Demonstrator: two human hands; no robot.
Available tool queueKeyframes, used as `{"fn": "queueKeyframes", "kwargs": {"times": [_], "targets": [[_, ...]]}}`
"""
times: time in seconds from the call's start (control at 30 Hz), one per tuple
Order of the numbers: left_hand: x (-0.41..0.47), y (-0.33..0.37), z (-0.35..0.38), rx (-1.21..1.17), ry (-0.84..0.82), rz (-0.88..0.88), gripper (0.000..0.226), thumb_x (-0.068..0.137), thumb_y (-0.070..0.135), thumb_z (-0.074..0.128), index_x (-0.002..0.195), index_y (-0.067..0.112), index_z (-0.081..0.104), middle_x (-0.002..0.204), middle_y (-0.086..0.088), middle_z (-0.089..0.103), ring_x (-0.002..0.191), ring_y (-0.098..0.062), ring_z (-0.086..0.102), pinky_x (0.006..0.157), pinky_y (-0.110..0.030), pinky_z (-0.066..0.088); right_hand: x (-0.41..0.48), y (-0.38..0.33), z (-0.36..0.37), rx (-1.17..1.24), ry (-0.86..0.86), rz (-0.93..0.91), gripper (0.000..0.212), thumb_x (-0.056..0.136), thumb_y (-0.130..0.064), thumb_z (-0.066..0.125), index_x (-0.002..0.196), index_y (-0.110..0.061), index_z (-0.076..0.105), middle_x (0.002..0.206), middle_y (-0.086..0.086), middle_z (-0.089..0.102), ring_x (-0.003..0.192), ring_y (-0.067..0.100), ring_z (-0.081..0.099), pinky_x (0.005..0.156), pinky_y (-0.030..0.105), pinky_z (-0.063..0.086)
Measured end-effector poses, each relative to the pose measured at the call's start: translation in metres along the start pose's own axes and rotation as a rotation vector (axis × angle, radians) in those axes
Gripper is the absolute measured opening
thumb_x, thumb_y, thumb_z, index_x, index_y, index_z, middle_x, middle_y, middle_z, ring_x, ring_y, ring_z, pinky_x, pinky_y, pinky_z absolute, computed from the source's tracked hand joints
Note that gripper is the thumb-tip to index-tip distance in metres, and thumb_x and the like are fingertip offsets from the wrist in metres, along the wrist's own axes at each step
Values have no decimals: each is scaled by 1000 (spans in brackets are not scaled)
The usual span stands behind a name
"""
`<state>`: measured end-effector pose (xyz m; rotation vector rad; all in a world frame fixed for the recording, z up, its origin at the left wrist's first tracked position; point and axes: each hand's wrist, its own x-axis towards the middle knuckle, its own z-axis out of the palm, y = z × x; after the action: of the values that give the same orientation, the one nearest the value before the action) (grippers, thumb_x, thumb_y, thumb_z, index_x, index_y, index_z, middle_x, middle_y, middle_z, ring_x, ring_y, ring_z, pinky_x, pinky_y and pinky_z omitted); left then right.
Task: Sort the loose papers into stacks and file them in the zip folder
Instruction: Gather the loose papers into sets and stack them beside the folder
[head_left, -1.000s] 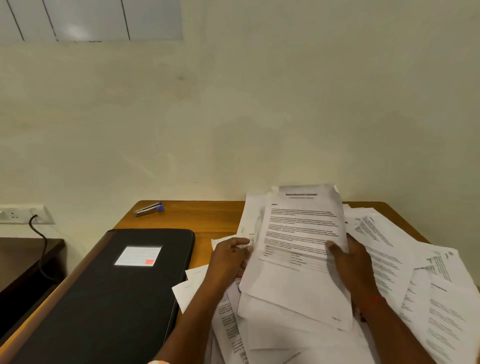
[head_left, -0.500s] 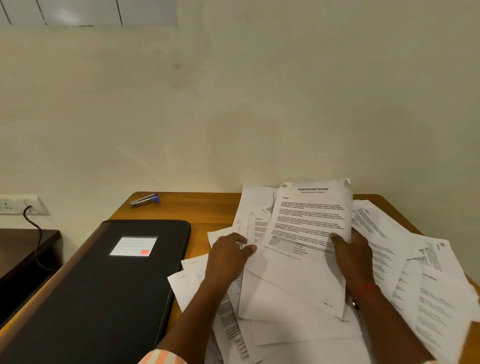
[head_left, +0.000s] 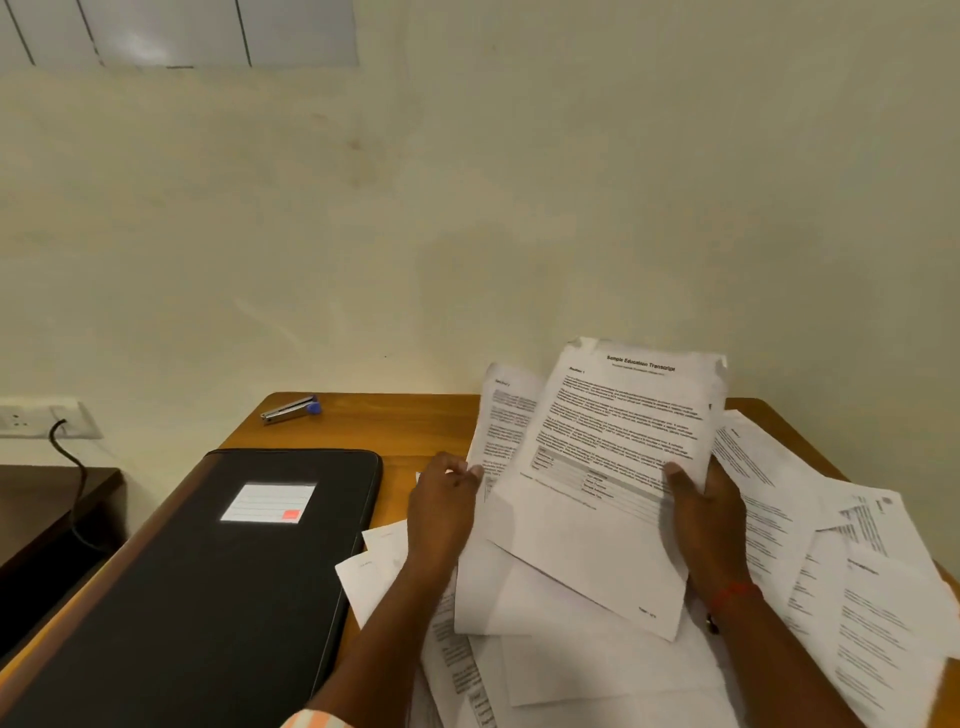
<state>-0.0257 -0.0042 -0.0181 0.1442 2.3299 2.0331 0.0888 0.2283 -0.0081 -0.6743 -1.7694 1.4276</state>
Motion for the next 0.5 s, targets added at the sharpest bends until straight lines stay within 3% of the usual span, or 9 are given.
{"fn": "queueKeyframes", "kwargs": {"times": [0.07,0.2,0.33,0.5], "targets": [[2,1,-6,-131,-4,-80,8,97,24,67,100,21,61,97,0,77,84,-22,76,81,-53,62,1,1,-1,43,-9,-5,37,99,-14,60,136,-16,57,124,0,63,114,21,58,96,35,45],[7,1,-18,-207,157,56,12,102,19,58,110,28,60,109,3,74,93,-16,75,79,-45,64,0,-1,-5,113,-47,-9,42,100,-17,59,142,-20,54,132,0,63,122,22,58,103,44,47],[4,9,-24,-285,230,101,12,105,20,54,107,31,60,110,6,73,97,-16,74,79,-42,64,-3,-10,-10,179,-84,-30,37,101,-16,57,138,-22,56,119,-6,66,105,7,62,85,26,48],[1,11,-22,-303,186,100,11,104,21,55,112,25,61,111,1,74,98,-17,75,80,-43,64,-7,-18,-8,228,-156,-34,32,101,-13,56,129,-29,56,108,-18,65,91,-3,65,78,22,52]]}}
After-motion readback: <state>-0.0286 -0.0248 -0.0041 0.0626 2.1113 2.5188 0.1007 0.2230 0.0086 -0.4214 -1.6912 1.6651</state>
